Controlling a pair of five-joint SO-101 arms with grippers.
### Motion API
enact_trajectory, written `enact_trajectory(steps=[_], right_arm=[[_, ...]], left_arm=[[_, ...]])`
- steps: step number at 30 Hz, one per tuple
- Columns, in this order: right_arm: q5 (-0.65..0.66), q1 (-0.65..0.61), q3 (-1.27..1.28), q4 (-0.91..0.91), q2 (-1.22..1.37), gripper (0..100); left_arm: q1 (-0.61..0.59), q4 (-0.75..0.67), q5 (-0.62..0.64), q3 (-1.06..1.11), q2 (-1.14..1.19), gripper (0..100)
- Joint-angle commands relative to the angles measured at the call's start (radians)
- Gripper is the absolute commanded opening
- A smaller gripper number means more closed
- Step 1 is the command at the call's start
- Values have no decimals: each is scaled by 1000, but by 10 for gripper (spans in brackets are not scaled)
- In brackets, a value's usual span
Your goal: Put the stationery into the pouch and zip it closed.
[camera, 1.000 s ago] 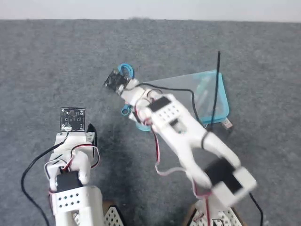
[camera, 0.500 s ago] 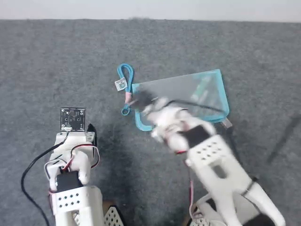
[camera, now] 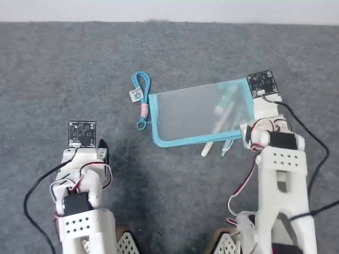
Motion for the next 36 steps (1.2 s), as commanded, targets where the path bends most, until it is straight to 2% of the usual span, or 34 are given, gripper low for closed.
enact_trajectory(steps=[1,5,8,21,32,36], right_arm=[[-3,47,-9,5,50,150],[51,51,-8,-50,170,80],[49,51,-71,-97,272,74],[20,18,-686,-88,768,80],[15,-156,-1439,151,1198,77],[5,-202,-1731,297,1323,76]], left_arm=[[9,-31,9,-35,-25,151],[9,-32,9,-35,-25,151],[9,-31,9,-35,-25,151],[9,-31,9,-35,-25,152],[9,-31,9,-35,-25,152],[9,-31,9,-35,-25,152]])
